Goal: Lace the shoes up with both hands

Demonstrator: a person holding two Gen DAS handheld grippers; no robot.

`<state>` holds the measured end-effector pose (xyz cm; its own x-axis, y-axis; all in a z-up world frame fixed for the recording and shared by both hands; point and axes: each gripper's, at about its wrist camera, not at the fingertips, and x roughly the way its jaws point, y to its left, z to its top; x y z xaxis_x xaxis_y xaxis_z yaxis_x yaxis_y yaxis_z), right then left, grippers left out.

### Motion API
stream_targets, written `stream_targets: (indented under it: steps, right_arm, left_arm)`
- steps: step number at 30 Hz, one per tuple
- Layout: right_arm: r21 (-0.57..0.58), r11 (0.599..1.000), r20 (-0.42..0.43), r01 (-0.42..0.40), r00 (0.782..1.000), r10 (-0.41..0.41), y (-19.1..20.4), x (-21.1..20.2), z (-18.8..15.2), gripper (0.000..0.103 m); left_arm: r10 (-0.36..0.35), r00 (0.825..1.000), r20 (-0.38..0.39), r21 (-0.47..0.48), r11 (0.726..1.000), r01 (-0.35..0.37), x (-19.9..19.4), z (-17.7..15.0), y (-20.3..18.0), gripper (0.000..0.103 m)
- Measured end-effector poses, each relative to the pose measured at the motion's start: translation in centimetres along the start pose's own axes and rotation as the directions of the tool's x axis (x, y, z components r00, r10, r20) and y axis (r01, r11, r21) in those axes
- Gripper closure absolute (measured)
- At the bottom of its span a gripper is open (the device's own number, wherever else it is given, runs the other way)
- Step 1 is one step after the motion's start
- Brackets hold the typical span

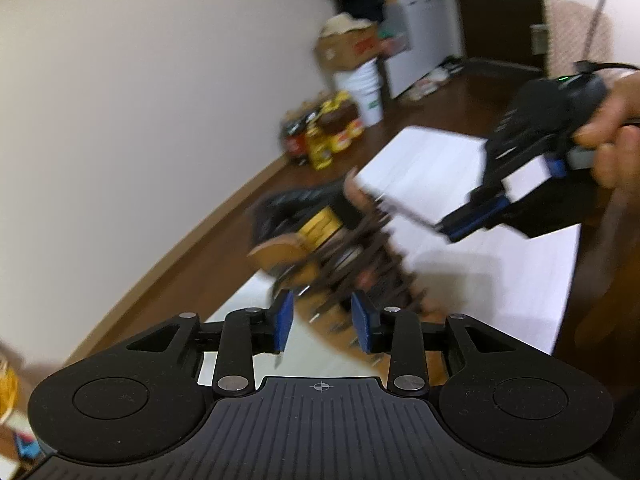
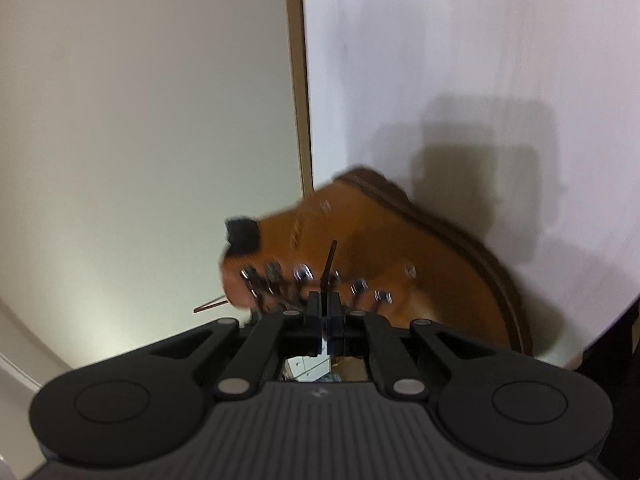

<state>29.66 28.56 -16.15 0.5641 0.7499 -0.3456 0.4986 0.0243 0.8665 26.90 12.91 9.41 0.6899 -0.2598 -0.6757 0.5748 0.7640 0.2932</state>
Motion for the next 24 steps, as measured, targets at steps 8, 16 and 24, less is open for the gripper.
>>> stream_targets:
  steps: [8,16,24]
  right_arm:
    - [-0.057,0.998,0.004,0.032,0.999,-0.032,0.6,0.4,1.9,0.100]
    - [-0.207,0.969,0.015,0.138,0.990,-0.138,1.2,0.2,4.5,0.101]
    - [-0.226,0.957,-0.007,0.183,0.982,-0.189,-0.5,-0.3,8.3,0.101]
  left_arm:
    - [-0.035,0.999,-0.017,0.113,0.993,0.037,2.9,-0.5,2.3,0.067]
    - [-0.185,0.981,-0.062,0.118,0.975,0.191,3.2,-2.4,1.2,0.102]
    - [-0.242,0.970,-0.033,0.031,0.970,0.243,2.9,-1.7,-0.8,0.101]
